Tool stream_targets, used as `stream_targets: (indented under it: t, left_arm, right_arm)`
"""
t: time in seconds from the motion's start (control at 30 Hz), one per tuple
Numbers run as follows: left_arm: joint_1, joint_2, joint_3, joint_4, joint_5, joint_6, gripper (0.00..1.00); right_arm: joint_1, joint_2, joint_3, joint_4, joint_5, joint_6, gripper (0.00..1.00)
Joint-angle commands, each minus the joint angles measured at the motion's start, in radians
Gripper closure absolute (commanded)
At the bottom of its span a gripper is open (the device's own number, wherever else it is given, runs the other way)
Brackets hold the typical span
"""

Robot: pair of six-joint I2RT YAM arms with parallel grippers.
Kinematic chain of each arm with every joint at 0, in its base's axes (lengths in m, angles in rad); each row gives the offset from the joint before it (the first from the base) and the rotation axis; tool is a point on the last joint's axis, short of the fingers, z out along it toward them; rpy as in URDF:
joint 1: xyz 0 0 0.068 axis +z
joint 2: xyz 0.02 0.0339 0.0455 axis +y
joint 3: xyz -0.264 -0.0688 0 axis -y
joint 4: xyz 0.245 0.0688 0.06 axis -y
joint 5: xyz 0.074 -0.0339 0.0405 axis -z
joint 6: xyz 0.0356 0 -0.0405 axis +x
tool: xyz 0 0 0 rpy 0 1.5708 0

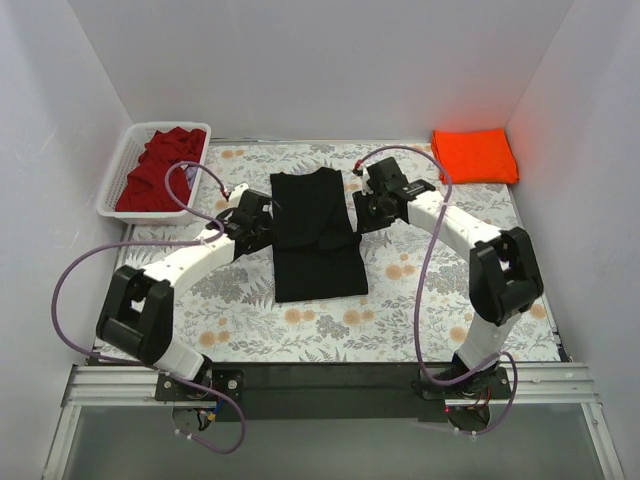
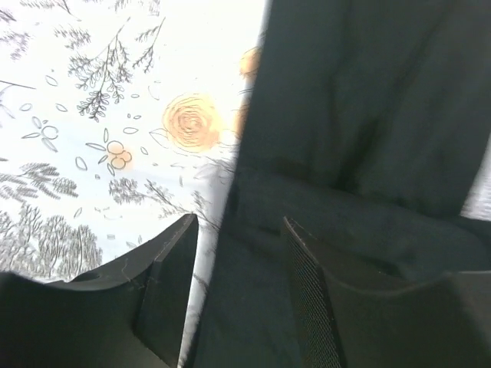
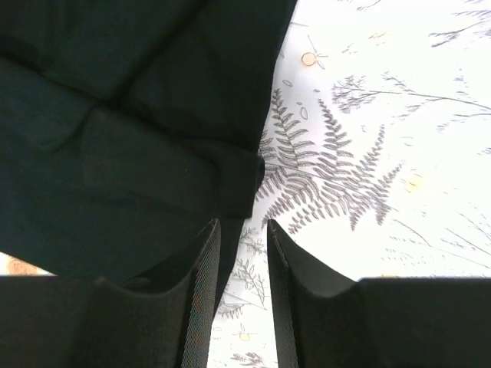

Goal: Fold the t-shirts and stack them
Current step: Fold the tshirt

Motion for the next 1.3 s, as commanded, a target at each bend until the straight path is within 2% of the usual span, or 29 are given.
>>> stream_targets:
  t: [0.0, 0.13, 0.17, 0.27, 0.3, 0.4, 0.77, 1.03, 1.13, 1.27]
  left_arm:
    - [-0.05, -0.159, -0.016, -0.046, -0.052, -0.011, 0.53]
    - [-0.152, -0.228, -0.074, -0.056, -0.052, -0.039, 0.6]
    - [-0.176, -0.233, -0.088, -0.054, -0.04, -0.046, 0.66]
    - [-0.246, -0.21, -0.148, -0.02, -0.005, -0.074, 0.78]
    - [-0.268, -0.198, -0.161, -0.011, 0.004, -0.083, 0.86]
    - [-0.297, -0.135, -0.18, -0.006, 0.005, -0.088, 0.94]
    - [-0.316, -0.04, -0.206, 0.007, 0.017, -0.076, 0.93]
    - [-0.316, -0.055, -0.217, -0.014, 0.018, -0.046, 0.92]
    - [-0.316, -0.067, -0.224, -0.028, 0.009, -0.04, 0.92]
    - [-0.316, -0.101, -0.232, -0.042, -0.003, -0.048, 0.9]
  right_arm:
    - [0.019, -0.155, -0.047, 0.042, 0.064, 0.017, 0.62]
    - [0.071, -0.246, -0.168, 0.143, -0.005, 0.057, 0.69]
    - [0.081, -0.267, -0.199, 0.2, -0.023, 0.066, 0.73]
    - [0.115, -0.269, -0.286, 0.28, -0.089, 0.104, 0.8]
    - [0.135, -0.264, -0.3, 0.323, -0.097, 0.111, 0.82]
    - [0.161, -0.217, -0.323, 0.383, -0.117, 0.124, 0.87]
    - [0.172, 0.015, -0.264, 0.495, -0.174, 0.146, 0.9]
    - [0.12, 0.162, -0.04, 0.495, -0.12, 0.123, 0.9]
    - [0.069, 0.209, 0.079, 0.489, -0.154, 0.124, 0.89]
    - [0.008, 0.242, 0.157, 0.477, -0.2, 0.167, 0.87]
